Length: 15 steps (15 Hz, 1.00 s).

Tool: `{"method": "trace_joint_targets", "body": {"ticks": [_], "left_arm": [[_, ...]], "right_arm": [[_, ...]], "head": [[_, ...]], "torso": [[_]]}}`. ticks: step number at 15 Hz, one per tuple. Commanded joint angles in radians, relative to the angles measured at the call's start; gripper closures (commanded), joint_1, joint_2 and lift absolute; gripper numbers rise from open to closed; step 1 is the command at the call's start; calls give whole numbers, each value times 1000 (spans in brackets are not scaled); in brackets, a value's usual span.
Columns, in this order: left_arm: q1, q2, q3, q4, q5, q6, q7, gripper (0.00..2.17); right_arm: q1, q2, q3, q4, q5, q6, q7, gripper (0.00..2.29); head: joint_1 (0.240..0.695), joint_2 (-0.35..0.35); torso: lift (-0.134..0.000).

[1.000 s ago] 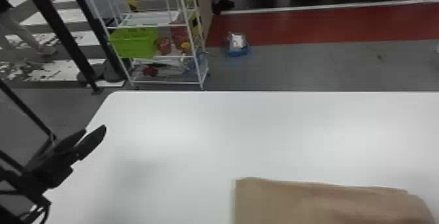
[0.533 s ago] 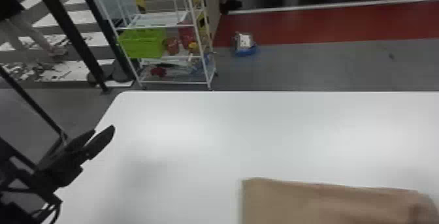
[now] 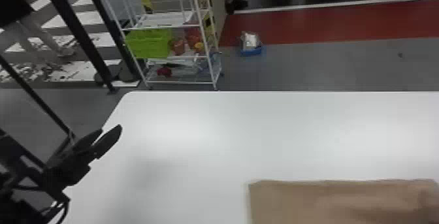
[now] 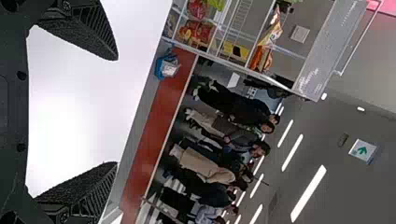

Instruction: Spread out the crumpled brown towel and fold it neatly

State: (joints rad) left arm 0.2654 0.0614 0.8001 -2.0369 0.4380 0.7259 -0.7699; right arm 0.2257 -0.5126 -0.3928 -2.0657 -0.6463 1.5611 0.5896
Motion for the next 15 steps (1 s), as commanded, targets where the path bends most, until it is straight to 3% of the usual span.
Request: {"method": "trace_joint_targets", "body": {"ticks": [1,5,11,15], "left_arm": [[0,0,5,-5,1,1,0,87],[0,-5,1,-14,1,1,-3,87],[12,-9,10,-51,1,10,-5,87],[25,-9,16,-60,2,10,-5,87]], "right_arm": [[-3,2,-78,-20,-61,11,12,1062],[-32,25,-103,-39,-101,11,55,1062],[-163,51,57,-125,-102,11,61,1062],[-241,37,269,-194,-38,11,59,1058]], "head": [[695,223],[695,207],[695,281],[695,334]], "torso": [[-122],[-122],[-122],[-122]]}}
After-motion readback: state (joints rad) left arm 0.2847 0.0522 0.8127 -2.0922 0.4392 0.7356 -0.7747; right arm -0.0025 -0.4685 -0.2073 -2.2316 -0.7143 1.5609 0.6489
